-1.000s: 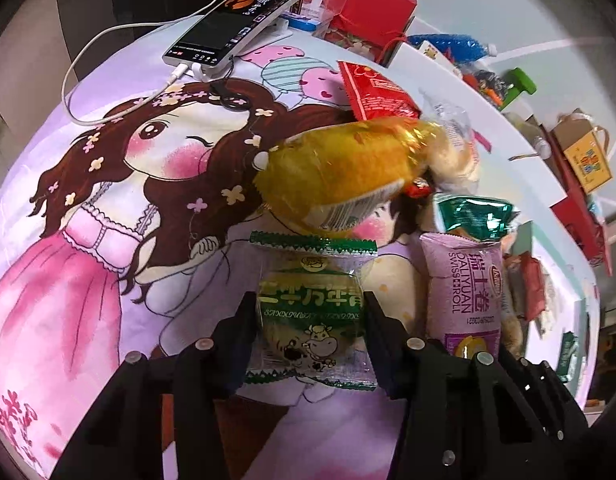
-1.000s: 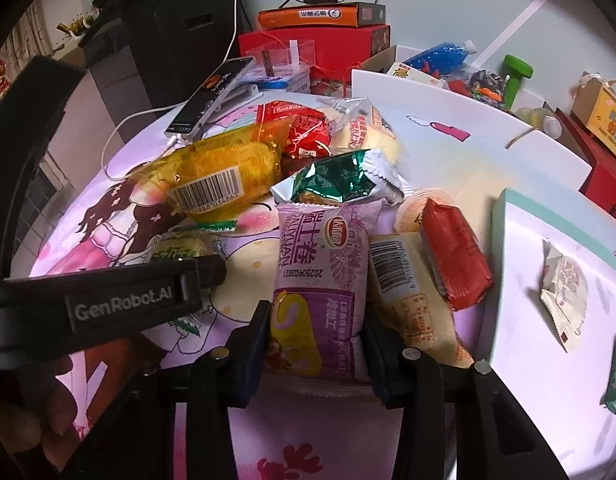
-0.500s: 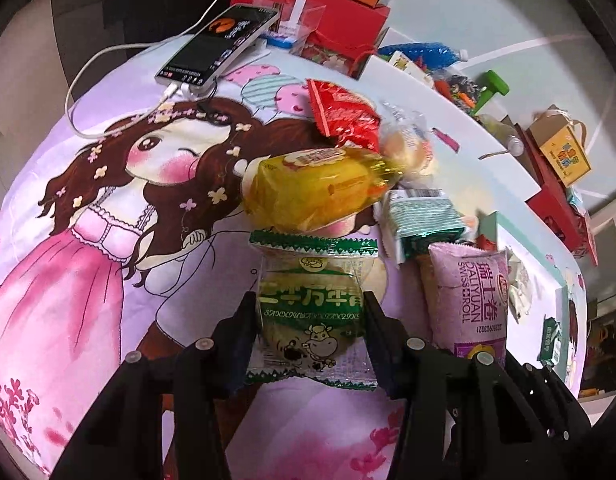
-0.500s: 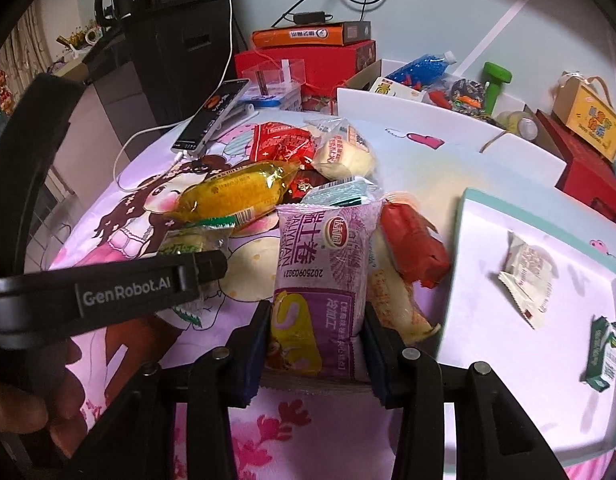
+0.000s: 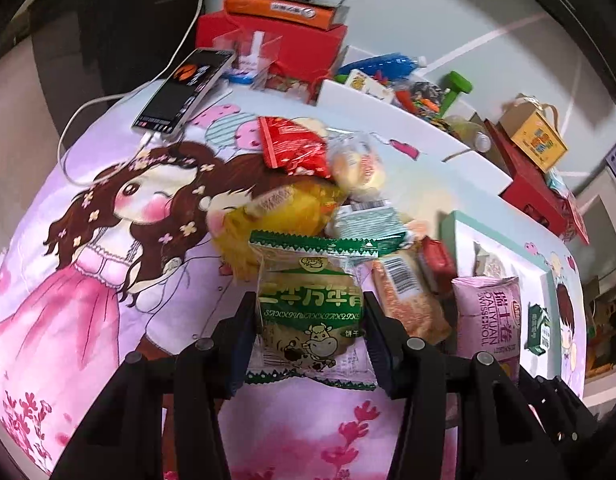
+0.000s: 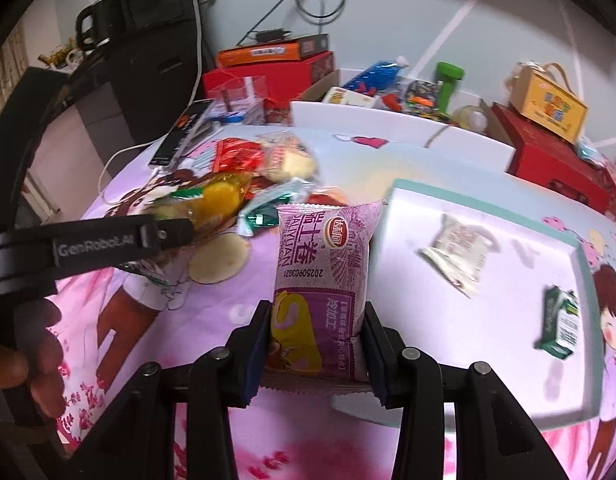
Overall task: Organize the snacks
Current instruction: 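Carry the green packet with the left tool while the right tool carries the pink packet to the tray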
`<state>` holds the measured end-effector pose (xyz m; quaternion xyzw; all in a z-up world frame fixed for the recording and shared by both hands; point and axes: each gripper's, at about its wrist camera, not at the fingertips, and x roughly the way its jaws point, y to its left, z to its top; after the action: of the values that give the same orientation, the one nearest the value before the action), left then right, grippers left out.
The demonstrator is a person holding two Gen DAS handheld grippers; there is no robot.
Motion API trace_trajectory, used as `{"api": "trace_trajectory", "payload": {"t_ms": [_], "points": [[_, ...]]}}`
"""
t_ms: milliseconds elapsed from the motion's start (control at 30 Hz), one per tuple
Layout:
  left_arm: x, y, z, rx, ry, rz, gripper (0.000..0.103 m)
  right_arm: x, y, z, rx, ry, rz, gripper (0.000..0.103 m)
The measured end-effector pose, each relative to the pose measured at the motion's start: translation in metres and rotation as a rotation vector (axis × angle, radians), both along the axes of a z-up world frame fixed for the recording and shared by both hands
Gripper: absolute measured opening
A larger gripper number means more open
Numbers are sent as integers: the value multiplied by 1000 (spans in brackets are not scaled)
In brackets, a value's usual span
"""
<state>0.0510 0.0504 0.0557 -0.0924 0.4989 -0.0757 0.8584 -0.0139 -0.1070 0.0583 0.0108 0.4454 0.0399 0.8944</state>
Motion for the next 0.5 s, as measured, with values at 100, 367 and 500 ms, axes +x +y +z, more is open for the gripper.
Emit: {"api": "trace_trajectory", "payload": {"t_ms": [100,367,500], "points": [[-2,-10,5,3,-16,-29,52,-5,-15,2,0,1,-34,45],[-9,-49,15,34,-52,-127,52,-16,-63,8,9,1,-148,46],[-16,-76,19,47,-71,-204,52,-21,-90,10,26,1,-215,46]]}}
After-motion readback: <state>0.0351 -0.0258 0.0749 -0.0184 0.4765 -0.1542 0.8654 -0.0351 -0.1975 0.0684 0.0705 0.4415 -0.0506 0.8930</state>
